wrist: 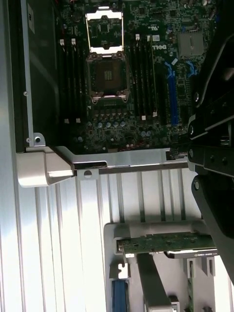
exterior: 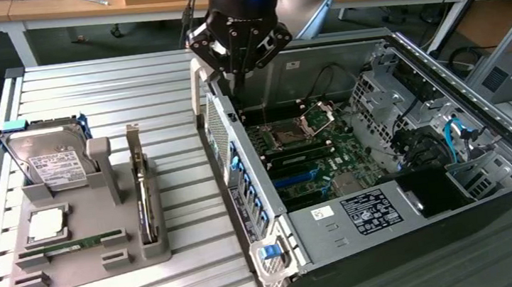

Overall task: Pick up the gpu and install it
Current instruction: 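Reach for the gpu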

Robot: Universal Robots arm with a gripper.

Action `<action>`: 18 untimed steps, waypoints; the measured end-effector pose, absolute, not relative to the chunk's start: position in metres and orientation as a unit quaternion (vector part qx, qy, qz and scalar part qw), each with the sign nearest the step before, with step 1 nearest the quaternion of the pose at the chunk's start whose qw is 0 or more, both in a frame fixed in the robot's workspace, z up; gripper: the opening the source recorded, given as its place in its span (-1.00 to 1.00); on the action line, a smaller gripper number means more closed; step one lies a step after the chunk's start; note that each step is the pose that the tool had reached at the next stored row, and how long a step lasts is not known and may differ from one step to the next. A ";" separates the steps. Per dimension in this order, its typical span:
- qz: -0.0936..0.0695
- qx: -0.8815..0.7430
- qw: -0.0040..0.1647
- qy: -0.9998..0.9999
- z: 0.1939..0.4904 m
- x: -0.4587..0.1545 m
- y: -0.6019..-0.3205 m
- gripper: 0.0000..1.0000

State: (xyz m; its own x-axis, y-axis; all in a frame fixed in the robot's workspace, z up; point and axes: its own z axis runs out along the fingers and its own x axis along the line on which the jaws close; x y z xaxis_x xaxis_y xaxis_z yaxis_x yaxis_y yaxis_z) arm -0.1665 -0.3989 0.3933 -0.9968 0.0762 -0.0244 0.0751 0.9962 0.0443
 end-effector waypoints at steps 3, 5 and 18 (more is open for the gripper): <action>0.022 0.038 0.013 0.999 0.393 -0.167 -0.399 -0.79; 0.022 0.038 0.013 0.999 0.393 -0.167 -0.399 -0.79; 0.022 0.038 0.013 0.999 0.393 -0.170 -0.399 -0.79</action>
